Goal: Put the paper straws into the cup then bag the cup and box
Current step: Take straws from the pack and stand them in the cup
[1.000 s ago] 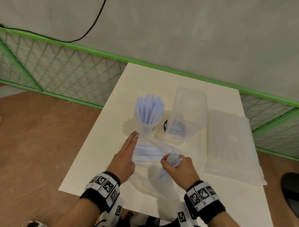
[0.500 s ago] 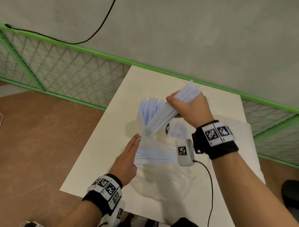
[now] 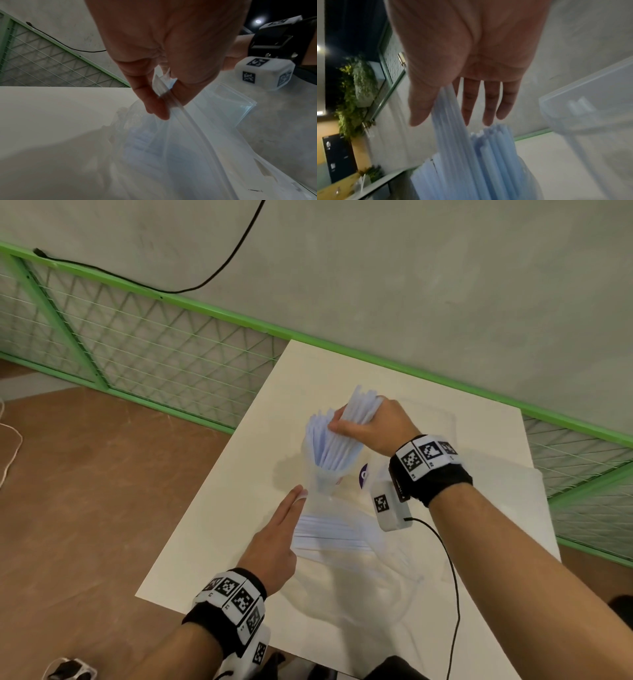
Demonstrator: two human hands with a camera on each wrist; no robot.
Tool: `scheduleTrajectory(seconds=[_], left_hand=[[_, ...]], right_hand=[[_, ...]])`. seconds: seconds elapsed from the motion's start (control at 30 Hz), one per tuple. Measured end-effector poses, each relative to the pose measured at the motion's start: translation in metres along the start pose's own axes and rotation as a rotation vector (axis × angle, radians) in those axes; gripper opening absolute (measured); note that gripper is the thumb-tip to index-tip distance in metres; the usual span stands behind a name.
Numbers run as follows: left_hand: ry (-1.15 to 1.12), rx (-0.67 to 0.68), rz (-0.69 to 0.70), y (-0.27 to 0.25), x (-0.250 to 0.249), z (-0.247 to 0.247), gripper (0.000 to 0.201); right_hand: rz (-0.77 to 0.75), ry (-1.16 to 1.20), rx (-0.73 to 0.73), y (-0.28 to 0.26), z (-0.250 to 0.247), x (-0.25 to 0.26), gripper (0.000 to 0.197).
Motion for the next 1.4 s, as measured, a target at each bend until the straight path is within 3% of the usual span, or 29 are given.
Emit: scheduleTrajectory(seconds=[0.13,0.23,0.3,0.37,0.57,0.63,0.77,0.93,1.1,1.27,1.4], left_hand=[[0.004,0.003,0.006,0.001,0.001,0.001,0.1],[0.014,-0.001,0.01,0.001,0.002,0.0,0.1],[0.016,-0.002,0.014,0.001,0.002,0.0,0.1],[0.01,0.004,0.018,0.001,0.001,0.0,0.1],[0.017,0.006,0.026,0.002,0.0,0.001,0.101],[0.018,0.003,0.023,0.001,-0.001,0.001,0.101],[0.017,0.001,0.003,-0.001,0.0,0.0,0.102],[0.015,0.014,0.012,0.0,0.001,0.001,0.102],[0.031,0.022,0.009,-0.001,0.0,0.001,0.103],[0.057,0.031,0.007,0.0,-0.001,0.001,0.103],[0.072,0.028,0.016,0.001,-0.001,-0.003,0.104]], right_hand=[[-0.025,0.071,0.1,-0.006,0.007,-0.006,0.088],[-0.115,0.147,-0.081,-0.015,-0.009,-0.005,0.109],[-0.182,0.165,-0.266,-0.029,-0.018,-0.001,0.097],[-0.249,0.07,-0.353,-0.044,-0.014,0.006,0.083],[-0.259,-0.447,-0.002,-0.057,0.058,-0.013,0.072],[-0.25,-0.365,-0.029,-0.058,0.058,-0.016,0.071],[-0.327,-0.184,-0.287,-0.064,0.044,0.002,0.072],[-0.348,-0.451,-0.089,-0.066,0.082,0.005,0.067],[-0.343,-0.277,-0.322,-0.059,0.059,0.02,0.064],[-0.341,-0.472,-0.094,-0.046,0.085,0.017,0.063],[-0.355,-0.399,-0.174,-0.049,0.076,0.011,0.056]])
Point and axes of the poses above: each hand's wrist, its own y-axis towards the middle knuckle, its own z-axis out of the palm, x = y × z, the point moved 6 cm from there along y, towards the middle knuckle, and after that the axes turned 3 degrees about -x, right-handed, at the moved point
